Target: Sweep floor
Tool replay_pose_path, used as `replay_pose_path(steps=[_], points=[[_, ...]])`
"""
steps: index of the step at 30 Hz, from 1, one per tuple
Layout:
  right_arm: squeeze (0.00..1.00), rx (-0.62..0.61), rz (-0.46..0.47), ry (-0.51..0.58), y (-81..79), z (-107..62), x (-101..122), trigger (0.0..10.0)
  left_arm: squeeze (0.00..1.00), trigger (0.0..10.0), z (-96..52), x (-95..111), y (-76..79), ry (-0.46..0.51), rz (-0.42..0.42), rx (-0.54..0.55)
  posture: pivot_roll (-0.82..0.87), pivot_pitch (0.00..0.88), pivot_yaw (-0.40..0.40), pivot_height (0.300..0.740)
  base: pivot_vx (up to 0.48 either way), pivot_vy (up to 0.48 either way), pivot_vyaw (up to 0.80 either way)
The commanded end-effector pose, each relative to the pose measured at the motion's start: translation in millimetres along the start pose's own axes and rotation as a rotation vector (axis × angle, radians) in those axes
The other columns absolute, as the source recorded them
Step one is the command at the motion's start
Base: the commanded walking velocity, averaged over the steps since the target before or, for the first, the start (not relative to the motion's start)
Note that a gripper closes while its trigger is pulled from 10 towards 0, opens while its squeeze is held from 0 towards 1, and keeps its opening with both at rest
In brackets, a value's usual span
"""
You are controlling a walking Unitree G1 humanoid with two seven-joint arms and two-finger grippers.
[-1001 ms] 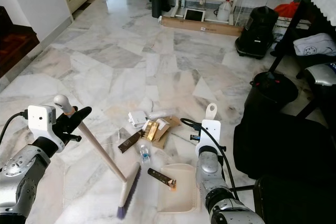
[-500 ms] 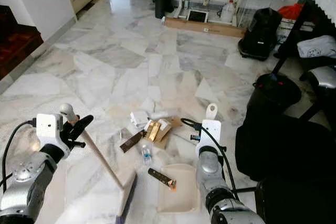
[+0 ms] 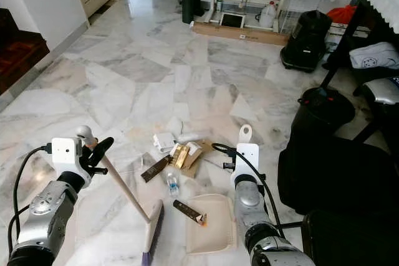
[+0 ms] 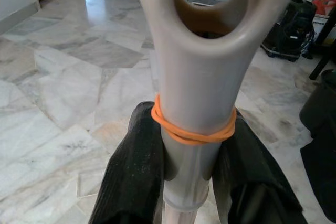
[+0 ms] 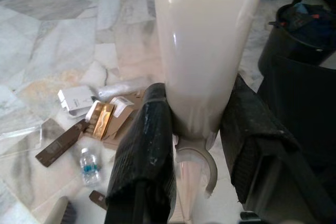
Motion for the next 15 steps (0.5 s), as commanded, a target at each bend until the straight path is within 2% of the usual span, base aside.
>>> replay_pose_path(steps=[1,9,12,15], points=[[0.0,0.021,-0.002,-0.077,-1.6,-6.2,-21,10.0,0.0,10.0,3.1,3,2.9,0.019,0.016,-0.005,0.09,0.083,-0.03,0.74,0.0,0.0,0.0],[0.0,0.066,-0.003,-0.098,-7.6,-8.3,-26,10.0,0.0,10.0,6.5,-2,11.9,0.019,-0.035,-0.032,0.08,0.094,-0.034,0.74,0.0,0.0,0.0],[0.0,0.078,-0.005,-0.105,-8.8,-9.1,-28,10.0,0.0,10.0,9.1,-7,17.4,0.002,-0.127,-0.061,0.07,0.1,-0.036,0.74,0.0,0.0,0.0],[0.0,0.08,-0.005,-0.106,-8.5,-9.5,-29,10.0,0.0,10.0,10.1,-8,16.0,0.001,-0.191,-0.056,0.07,0.106,-0.036,0.74,0.0,0.0,0.0]])
Point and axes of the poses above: a point about 5 cm out from each wrist's last joint towards the gripper, its own z axis pointing out of the wrist towards the gripper, its own x axis along the axis of the wrist's last joint, y = z × x, the point moved 6 cm from there along z, pointing out of the wrist towards the gripper, and after that the axes turned 12 degrees about z, right-handed, at the moved point
